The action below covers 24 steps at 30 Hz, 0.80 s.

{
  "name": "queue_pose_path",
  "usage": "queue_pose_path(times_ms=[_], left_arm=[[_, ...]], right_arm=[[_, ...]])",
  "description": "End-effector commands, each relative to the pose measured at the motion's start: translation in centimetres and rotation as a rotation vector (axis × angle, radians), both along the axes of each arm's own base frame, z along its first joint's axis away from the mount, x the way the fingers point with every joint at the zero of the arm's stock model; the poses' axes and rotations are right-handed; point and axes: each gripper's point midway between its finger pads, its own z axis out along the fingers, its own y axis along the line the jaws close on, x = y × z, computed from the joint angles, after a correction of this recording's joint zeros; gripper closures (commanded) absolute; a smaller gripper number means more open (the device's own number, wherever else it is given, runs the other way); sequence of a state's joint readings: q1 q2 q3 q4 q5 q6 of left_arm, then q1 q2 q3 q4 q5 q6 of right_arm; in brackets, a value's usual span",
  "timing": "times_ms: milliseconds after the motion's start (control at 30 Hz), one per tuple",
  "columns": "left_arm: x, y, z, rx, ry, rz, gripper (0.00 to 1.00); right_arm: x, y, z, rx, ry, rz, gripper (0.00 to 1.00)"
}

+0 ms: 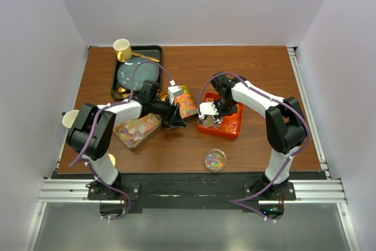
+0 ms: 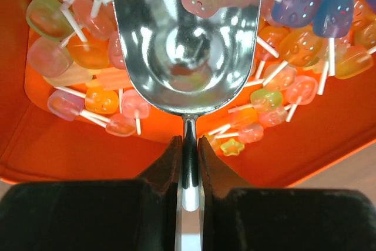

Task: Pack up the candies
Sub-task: Scoop the fake candies from the storage box.

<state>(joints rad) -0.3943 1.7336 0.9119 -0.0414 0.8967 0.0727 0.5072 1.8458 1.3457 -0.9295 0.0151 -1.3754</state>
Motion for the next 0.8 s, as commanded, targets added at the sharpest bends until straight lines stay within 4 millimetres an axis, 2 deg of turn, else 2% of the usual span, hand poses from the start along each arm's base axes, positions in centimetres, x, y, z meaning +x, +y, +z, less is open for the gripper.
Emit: queue_pose_path(times_ms=[0, 133, 233, 467, 500, 633, 767], left_arm=[[1.8, -0.1, 1.2, -0.005, -0.055, -0.002, 0.41], [2.6, 0.4, 1.5, 0.001, -0.059, 0.010, 0.41], [3.1, 0.8, 1.9, 0.010, -0.068, 0.013, 0.41], [4.1, 2.1, 3.6, 0.046, -0.068, 0.028, 0.41], [4.9, 2.2, 4.2, 0.044, -0.081, 0.036, 0.40], [6.2, 2.8, 4.5, 0.078, -0.089, 0.049, 0.40], [7.8, 2.8, 4.8, 0.102, -0.116, 0.046, 0.40]], right_arm=[[-1.3, 3.0, -1.3, 0.213, 0.086, -0.084, 1.00], [-2.1, 3.3, -1.5, 0.331, 0.174, -0.164, 1.00], [-2.4, 3.4, -0.9, 0.418, 0.210, -0.202, 1.00], [-2.9, 3.0, -0.7, 0.513, 0.184, -0.226, 1.00], [-3.6, 2.8, -1.2, 0.509, 0.195, -0.227, 1.00], [-4.0, 2.3, -1.1, 0.535, 0.175, -0.239, 1.00], [-4.1, 2.1, 0.0, 0.572, 0.156, -0.257, 1.00]])
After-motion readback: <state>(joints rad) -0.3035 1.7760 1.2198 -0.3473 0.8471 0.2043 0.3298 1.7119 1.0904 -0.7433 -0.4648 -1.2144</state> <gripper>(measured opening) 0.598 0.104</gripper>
